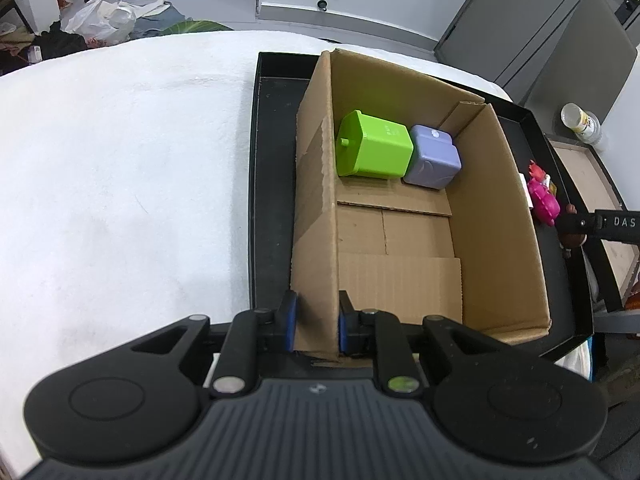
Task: Organize rigid objects
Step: 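Lift the doll figurine with the right gripper and carry it over the box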
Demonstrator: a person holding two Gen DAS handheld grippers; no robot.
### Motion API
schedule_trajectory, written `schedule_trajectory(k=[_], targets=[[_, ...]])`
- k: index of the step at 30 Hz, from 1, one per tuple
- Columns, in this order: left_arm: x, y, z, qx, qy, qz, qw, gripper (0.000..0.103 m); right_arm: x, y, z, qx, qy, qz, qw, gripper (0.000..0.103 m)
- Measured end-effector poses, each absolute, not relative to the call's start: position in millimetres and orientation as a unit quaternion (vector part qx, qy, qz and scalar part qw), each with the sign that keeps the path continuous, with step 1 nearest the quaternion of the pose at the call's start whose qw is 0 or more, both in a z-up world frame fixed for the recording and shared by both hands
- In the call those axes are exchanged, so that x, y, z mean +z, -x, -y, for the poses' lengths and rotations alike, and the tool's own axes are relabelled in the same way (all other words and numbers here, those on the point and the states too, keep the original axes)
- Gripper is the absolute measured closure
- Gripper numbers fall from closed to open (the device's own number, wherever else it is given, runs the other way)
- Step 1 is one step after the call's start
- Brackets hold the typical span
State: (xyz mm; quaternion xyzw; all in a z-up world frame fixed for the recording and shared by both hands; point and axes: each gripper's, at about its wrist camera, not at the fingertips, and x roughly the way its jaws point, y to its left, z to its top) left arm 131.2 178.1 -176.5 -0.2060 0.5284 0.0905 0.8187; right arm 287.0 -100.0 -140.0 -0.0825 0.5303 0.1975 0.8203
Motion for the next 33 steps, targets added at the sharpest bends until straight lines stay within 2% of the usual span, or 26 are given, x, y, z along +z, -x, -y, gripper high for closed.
schedule_trajectory(k=[33], targets=[[-171, -124, -179, 0.087, 0.227, -0.513, 0.823, 0.085, -77, -246, 10, 0.260, 0.118, -0.475, 0.832, 0.061]])
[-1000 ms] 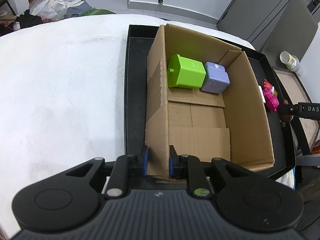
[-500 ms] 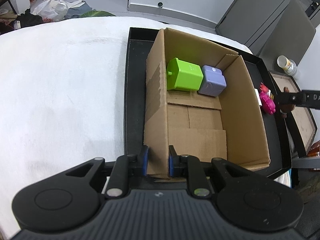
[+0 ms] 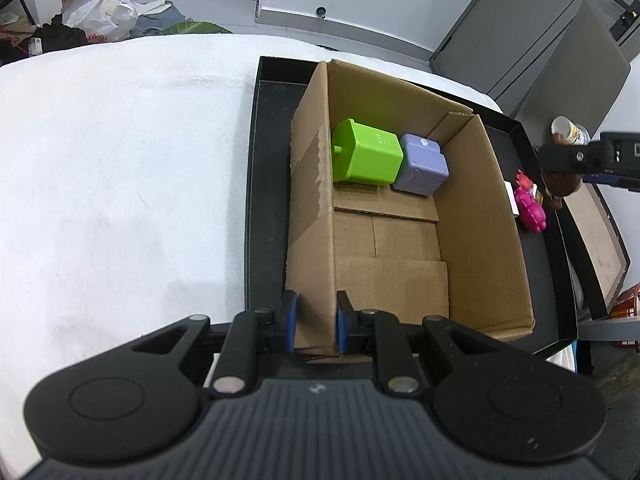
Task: Organize rigid objects
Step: 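Lift the doll figurine with the right gripper and carry it over the box, then lower the doll figurine into the box and open the right gripper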
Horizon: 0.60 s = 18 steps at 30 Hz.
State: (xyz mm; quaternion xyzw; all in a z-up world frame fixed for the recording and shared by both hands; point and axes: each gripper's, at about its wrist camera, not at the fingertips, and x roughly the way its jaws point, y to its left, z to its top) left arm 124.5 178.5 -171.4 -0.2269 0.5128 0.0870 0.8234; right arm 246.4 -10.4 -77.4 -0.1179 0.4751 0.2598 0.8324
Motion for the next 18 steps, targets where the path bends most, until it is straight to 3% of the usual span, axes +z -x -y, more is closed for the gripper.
schedule_trajectory(k=[18], targets=[[-172, -124, -180, 0.085, 0.236, -0.511, 0.822, 0.085, -90, -222, -39, 0.314, 0.101, -0.488, 0.808, 0.060]])
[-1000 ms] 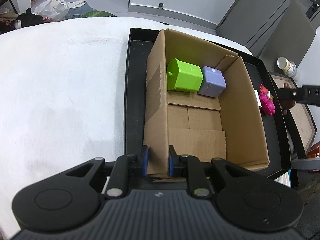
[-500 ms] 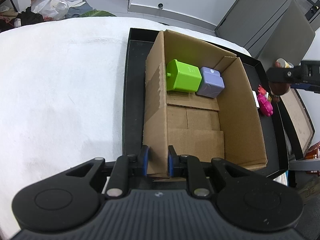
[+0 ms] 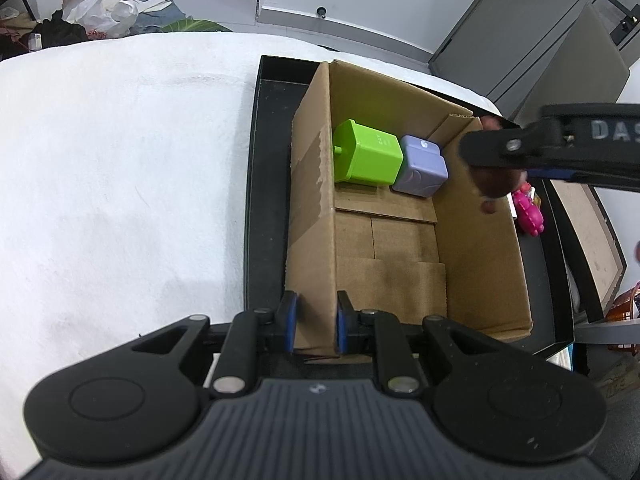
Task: Organize rigid objects
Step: 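Lower the doll figurine into the box and open the right gripper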
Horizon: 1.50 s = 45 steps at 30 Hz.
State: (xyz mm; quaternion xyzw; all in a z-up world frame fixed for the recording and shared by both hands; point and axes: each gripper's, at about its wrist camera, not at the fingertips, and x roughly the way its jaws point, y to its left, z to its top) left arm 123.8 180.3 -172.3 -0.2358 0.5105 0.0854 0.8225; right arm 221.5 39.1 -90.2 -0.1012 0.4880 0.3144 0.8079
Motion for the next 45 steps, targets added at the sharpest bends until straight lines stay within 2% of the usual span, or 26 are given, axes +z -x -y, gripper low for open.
schedule_trajectory(k=[28, 45], targets=[[-175, -124, -185, 0.081, 0.248, -0.510, 0.820, 0.084, -166, -219, -65, 0.289, 0.065, -0.558, 0.775, 0.060], [-175, -127, -182, 0.086, 0.241, -0.515, 0.818, 0.084, -147, -212, -50, 0.312, 0.054, -0.552, 0.772, 0.059]])
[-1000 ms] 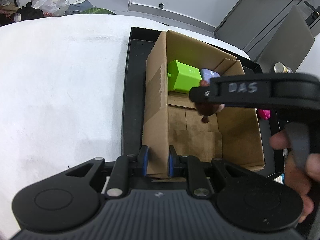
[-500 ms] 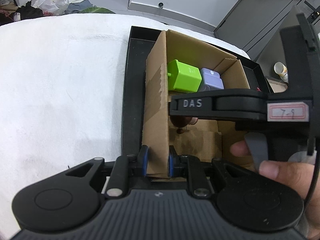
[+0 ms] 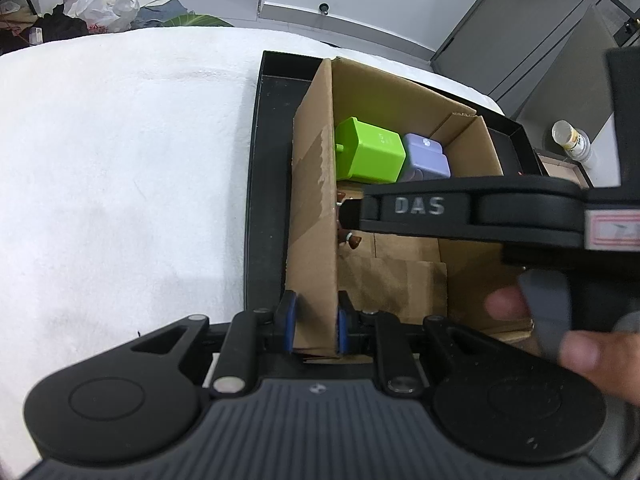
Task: Organize rigid objects
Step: 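Lower the doll figurine into the box and open the right gripper, then move the right gripper back toward the pink dinosaur figurine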
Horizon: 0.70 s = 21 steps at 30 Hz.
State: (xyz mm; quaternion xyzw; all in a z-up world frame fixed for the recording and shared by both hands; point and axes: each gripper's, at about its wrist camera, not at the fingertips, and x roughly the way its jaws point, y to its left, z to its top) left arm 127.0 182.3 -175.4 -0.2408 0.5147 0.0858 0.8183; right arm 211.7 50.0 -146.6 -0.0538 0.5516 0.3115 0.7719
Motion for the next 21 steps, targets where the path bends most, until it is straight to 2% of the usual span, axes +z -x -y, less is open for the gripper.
schedule_trajectory(k=[21], targets=[[-174, -127, -179, 0.088, 0.226, -0.518, 0.820, 0.085, -110, -220, -12, 0.293, 0.100, -0.514, 0.800, 0.059]])
